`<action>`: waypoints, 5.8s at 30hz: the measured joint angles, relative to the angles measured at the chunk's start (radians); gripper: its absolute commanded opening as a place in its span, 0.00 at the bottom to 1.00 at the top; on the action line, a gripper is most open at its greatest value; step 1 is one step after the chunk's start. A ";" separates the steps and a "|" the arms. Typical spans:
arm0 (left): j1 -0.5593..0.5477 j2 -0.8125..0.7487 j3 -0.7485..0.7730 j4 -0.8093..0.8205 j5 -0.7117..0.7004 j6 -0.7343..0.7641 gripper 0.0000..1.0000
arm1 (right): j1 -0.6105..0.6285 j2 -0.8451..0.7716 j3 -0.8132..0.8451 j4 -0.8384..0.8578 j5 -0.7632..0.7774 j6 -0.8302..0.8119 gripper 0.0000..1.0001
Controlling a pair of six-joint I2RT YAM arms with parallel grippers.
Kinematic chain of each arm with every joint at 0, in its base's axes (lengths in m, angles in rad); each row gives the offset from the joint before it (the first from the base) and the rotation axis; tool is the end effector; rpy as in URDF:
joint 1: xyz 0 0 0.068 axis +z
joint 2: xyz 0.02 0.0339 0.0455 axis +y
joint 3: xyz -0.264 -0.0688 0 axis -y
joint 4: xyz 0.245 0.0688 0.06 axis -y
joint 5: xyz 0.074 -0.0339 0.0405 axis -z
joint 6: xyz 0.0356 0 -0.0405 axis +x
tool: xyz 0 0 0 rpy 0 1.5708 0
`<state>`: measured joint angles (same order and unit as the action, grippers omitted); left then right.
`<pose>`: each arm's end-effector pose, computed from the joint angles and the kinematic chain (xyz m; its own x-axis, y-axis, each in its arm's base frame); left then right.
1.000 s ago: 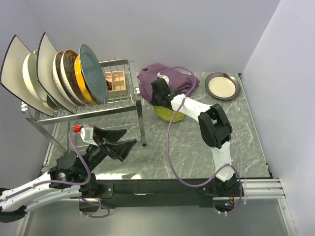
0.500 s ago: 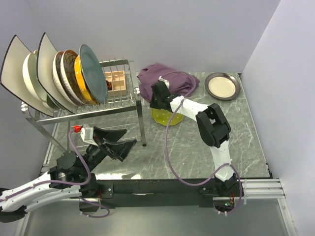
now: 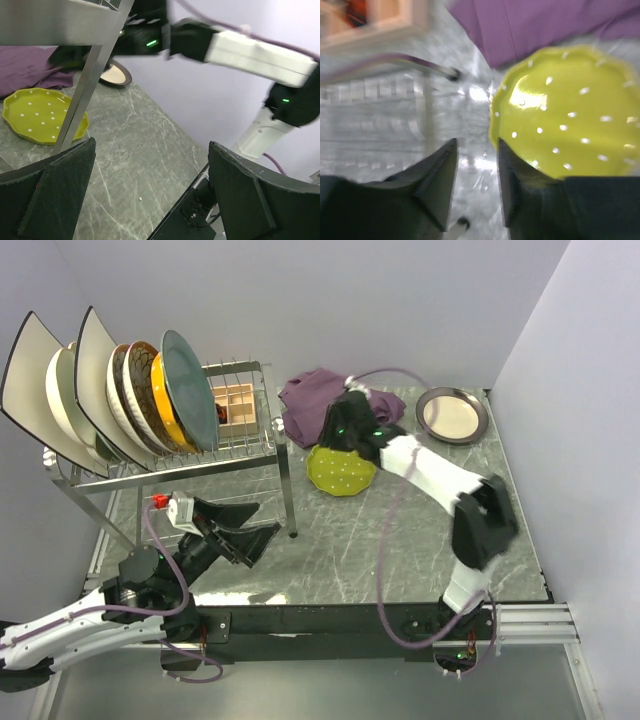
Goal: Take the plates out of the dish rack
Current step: Place the plate at the center of the board, then unload the plate from the dish rack.
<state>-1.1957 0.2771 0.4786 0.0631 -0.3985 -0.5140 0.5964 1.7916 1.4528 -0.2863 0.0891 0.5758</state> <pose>0.0485 -0.0854 0.3215 -0.2707 -0.5492 -0.7906 0.6744 0.4778 -0.5629 0.3473 0.2319 0.2822 -0.6782 0.1951 -0.7085 -0.1555 0.9042 0.3979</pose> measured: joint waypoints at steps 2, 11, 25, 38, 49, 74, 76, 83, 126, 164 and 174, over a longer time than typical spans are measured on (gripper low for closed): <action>0.000 0.009 0.000 0.000 -0.001 0.000 0.99 | -0.006 -0.118 -0.025 -0.009 0.010 -0.020 0.54; 0.000 0.034 0.000 0.000 -0.040 0.001 1.00 | 0.031 -0.470 0.000 -0.061 0.111 -0.105 0.85; 0.000 0.091 0.000 -0.023 -0.098 -0.001 0.99 | 0.598 -0.347 0.447 -0.053 0.413 -0.378 0.79; 0.000 -0.016 0.000 -0.052 -0.138 -0.047 1.00 | 0.729 0.080 0.871 -0.006 0.529 -0.603 0.70; 0.000 -0.052 -0.026 -0.093 -0.151 -0.113 1.00 | 0.731 0.157 0.907 0.056 0.540 -0.647 0.64; 0.000 -0.054 -0.047 -0.095 -0.168 -0.119 0.99 | 0.703 0.211 0.945 0.063 0.561 -0.630 0.52; 0.000 -0.054 -0.047 -0.095 -0.168 -0.119 1.00 | 0.703 0.211 0.945 0.062 0.568 -0.620 0.52; 0.000 -0.054 -0.048 -0.095 -0.168 -0.119 0.99 | 0.690 0.216 0.953 0.047 0.565 -0.578 0.50; 0.000 -0.066 -0.049 -0.098 -0.171 -0.119 0.99 | 0.663 0.229 0.896 0.092 0.562 -0.442 0.00; 0.000 -0.066 -0.050 -0.098 -0.185 -0.119 0.99 | 0.674 0.182 0.817 0.177 0.512 -0.566 0.00; 0.000 -0.066 -0.050 -0.098 -0.185 -0.119 1.00 | 0.673 0.163 0.874 0.198 0.514 -0.576 0.00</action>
<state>-1.1957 0.2108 0.4290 -0.0353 -0.5835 -0.6331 1.2697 1.9545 2.3272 -0.0883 0.6033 -0.0006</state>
